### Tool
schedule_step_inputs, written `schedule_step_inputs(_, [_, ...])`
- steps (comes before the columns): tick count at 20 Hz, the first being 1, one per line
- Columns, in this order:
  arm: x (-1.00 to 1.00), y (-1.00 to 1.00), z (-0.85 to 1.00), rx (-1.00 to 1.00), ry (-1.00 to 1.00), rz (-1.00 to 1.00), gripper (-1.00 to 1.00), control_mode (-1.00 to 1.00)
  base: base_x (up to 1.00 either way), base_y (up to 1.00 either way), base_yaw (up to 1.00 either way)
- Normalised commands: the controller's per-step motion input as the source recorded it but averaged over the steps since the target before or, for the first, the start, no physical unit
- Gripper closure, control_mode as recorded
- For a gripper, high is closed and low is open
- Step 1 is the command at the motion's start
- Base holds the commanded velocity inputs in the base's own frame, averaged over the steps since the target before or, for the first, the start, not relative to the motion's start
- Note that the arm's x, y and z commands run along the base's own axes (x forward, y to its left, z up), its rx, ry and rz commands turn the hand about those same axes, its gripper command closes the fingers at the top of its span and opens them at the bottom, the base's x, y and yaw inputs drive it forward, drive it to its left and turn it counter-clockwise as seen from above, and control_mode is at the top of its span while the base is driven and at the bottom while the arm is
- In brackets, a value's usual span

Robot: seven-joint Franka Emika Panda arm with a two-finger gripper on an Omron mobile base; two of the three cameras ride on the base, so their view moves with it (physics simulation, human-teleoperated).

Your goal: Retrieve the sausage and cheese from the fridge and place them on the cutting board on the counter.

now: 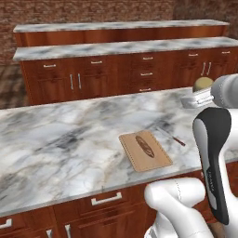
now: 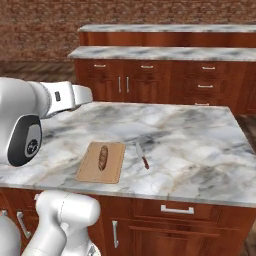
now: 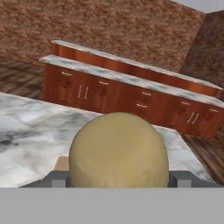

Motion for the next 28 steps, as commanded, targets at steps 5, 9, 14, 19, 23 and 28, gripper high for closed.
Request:
schedule_step_inputs(5, [0.00,0.00,0.00,0.00,0.00,0.00,1.00,1.00,0.39,0.00,0.00])
schedule_step_inputs(9, [0.12,0.00,-0.10,0.00,0.10,0.00,1.00,-1.00,0.00,0.00,0.00])
schedule_step_inputs(14, [0.48,0.00,-0.26,-0.08,0.44,0.03,1.00,-1.00,0.00,0.00,0.00])
schedule_step_inputs(19, [0.61,0.00,-0.34,-0.08,0.57,0.08,1.00,-1.00,0.00,0.00,0.00])
schedule_step_inputs(23, [0.95,0.00,-0.61,0.00,0.51,0.10,1.00,-1.00,0.00,0.00,0.00])
schedule_step_inputs(28, [0.97,0.00,-0.83,0.01,0.43,0.07,1.00,-1.00,0.00,0.00,0.00])
